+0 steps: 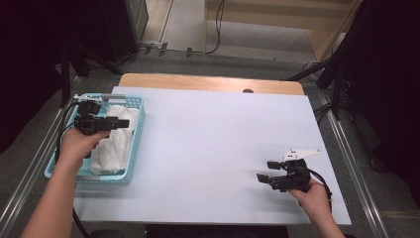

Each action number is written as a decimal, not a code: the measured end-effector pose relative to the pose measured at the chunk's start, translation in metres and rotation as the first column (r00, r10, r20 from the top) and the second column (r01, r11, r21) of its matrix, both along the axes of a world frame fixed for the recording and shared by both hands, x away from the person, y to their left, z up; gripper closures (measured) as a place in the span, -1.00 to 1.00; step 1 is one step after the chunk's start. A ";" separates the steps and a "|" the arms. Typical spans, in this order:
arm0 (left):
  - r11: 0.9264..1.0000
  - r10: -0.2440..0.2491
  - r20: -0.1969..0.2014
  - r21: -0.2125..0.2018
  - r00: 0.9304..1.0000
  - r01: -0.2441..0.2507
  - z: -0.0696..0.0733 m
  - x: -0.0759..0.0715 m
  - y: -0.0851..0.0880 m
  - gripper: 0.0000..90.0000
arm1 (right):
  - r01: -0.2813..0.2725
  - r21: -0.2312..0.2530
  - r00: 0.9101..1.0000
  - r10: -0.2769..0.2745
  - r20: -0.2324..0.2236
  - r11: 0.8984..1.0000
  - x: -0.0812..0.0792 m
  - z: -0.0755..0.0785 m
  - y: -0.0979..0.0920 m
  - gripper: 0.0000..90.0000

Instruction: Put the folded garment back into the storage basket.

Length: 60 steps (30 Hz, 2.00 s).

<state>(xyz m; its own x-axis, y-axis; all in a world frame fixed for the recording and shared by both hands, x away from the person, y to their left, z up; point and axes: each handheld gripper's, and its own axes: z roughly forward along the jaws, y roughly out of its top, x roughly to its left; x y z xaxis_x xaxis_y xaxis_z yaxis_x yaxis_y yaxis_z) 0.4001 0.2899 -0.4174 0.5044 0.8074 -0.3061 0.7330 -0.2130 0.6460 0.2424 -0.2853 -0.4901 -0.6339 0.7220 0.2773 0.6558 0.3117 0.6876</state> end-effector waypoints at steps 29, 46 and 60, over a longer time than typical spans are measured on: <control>0.978 -0.210 0.019 0.001 0.978 0.210 0.016 -0.007 -0.092 -0.32 | 0.000 0.000 1.000 0.000 -0.004 1.000 0.000 0.000 -0.001 -0.42; 0.971 -0.237 -0.024 -0.037 0.971 0.236 -0.001 -0.020 -0.112 -0.35 | 0.002 -0.001 1.000 -0.002 -0.006 1.000 0.000 0.000 -0.001 -0.42; 0.968 -0.246 -0.023 -0.047 0.969 0.245 -0.010 -0.045 -0.111 -0.35 | -0.001 -0.005 1.000 0.001 -0.008 1.000 0.000 -0.001 0.000 -0.42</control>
